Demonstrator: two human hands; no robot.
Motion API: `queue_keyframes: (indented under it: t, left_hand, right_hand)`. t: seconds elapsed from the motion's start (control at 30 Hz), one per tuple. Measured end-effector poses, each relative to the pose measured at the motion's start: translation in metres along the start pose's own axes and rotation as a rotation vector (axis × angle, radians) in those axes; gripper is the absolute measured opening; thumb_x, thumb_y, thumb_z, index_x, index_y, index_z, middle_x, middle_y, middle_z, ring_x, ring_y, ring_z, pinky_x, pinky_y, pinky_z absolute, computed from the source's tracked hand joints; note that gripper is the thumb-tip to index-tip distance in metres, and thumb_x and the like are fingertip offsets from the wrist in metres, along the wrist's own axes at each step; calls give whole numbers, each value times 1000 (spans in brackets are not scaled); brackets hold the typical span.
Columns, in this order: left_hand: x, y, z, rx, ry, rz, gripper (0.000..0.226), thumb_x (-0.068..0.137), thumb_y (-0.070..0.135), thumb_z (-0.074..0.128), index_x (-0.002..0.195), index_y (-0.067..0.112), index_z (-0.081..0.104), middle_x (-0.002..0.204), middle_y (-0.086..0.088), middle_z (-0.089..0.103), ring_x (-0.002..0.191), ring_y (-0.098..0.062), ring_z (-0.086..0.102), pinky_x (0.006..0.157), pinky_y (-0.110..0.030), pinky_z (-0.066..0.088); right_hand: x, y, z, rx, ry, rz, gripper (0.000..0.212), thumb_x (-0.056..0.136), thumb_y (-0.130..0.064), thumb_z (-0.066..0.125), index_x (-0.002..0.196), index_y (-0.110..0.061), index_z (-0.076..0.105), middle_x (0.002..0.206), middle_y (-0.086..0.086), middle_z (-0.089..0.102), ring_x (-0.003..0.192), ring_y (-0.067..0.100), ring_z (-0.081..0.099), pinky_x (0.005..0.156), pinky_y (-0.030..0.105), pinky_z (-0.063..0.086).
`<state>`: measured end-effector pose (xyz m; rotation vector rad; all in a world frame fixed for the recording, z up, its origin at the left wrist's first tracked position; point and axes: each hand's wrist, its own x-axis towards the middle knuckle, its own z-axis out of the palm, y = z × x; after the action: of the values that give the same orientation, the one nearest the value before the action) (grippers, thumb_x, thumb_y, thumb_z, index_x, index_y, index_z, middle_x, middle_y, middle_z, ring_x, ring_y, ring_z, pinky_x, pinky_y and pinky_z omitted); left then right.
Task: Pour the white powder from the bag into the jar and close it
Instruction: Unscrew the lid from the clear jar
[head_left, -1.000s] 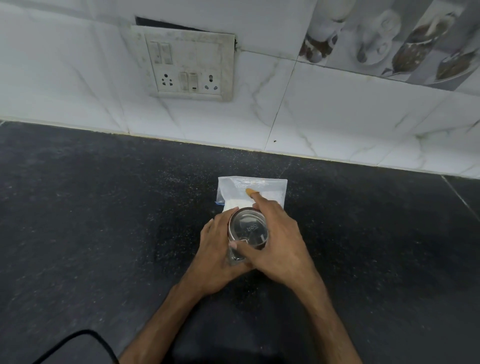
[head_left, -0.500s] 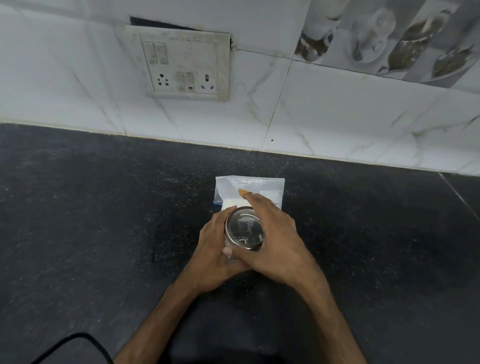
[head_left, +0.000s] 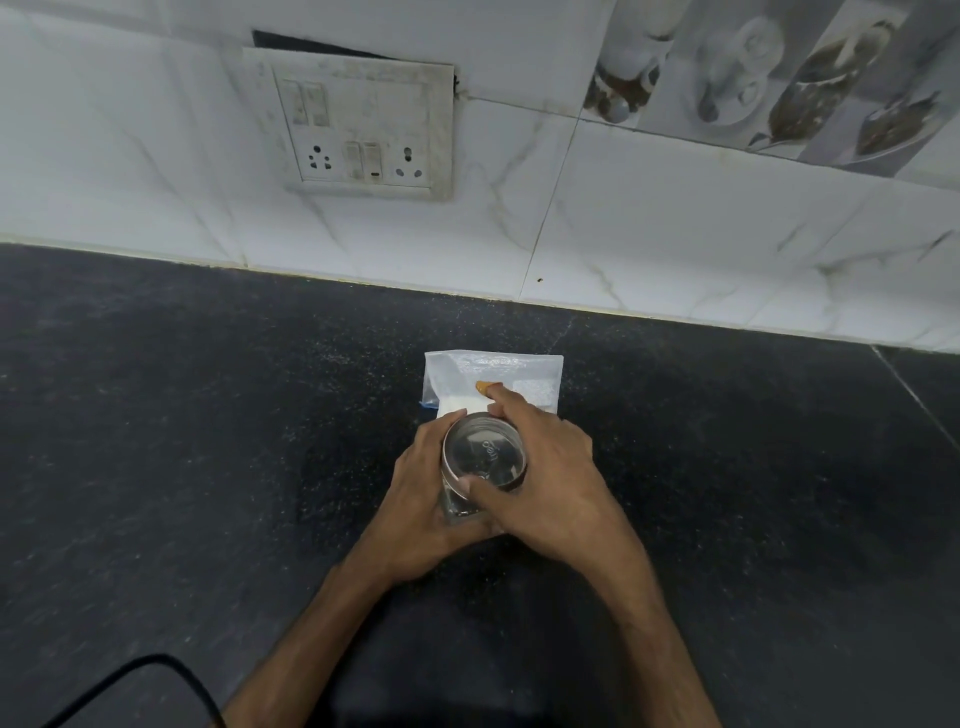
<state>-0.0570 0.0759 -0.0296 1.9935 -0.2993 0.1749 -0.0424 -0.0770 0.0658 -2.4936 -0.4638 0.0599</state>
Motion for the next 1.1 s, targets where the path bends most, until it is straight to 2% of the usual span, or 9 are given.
queue_keyframes:
  t: [0.07,0.23,0.37,0.53,0.67,0.83,0.9,1.0,1.1]
  left_hand:
    - [0,-2,0,-26,-8,-2,103,64,66,77,146,32,25,141,14,35,134,-13,43,109,-45,41]
    - [1,4,-1,-60,27,46,93,68,44,82,140,53,24,138,24,36,131,-13,45,108,-41,44]
    - [0,5,-1,-73,26,47,93,67,47,84,138,56,24,137,31,34,133,-15,45,108,-44,44]
    - [1,7,-1,-71,20,42,93,67,45,83,137,57,24,137,26,35,130,-12,46,107,-42,45]
    - [1,8,-1,-77,23,17,90,65,51,83,134,57,26,133,26,38,128,-11,48,104,-45,46]
    - [0,6,0,-77,22,17,94,64,59,82,138,53,25,138,22,35,132,-13,46,107,-43,45]
    - [0,6,1,-89,31,21,94,65,55,83,138,55,24,138,23,35,132,-14,46,107,-43,45]
    - [0,5,0,-81,16,23,95,66,52,84,138,55,22,138,26,33,132,-11,46,108,-41,45]
    - [0,6,-1,-96,10,27,93,66,48,85,137,56,25,136,26,34,131,-12,47,107,-39,45]
  right_hand:
    - [0,-1,-2,-54,-31,-29,87,79,-44,75,151,-42,27,147,-15,47,138,6,38,122,42,18]
    - [-6,-7,22,-5,108,-42,71,80,-46,71,144,-29,46,144,-10,51,136,7,42,116,42,34]
    - [2,-5,-5,-82,-196,-59,91,81,-41,77,155,-39,23,164,-15,23,152,2,11,125,41,-1]
    - [-3,-11,13,-9,46,-56,74,82,-45,74,147,-31,42,146,-13,46,137,3,37,120,38,28]
    - [-2,-4,-5,-77,-236,-58,87,82,-34,76,153,-41,26,164,-20,20,151,-3,1,126,44,-4]
    - [-6,-13,2,-87,67,-24,75,79,-54,72,145,-32,46,145,-11,53,137,9,44,118,42,31]
    - [-7,-12,0,-139,-7,-74,59,84,-36,71,140,-33,52,141,-16,56,138,8,42,120,47,26]
    - [-4,-11,-12,-196,-190,-49,72,86,-26,70,150,-38,37,156,-19,38,152,7,17,126,46,4]
    - [-4,-15,-4,-115,-22,-32,79,77,-50,76,148,-33,44,150,-12,48,141,8,41,120,41,28]
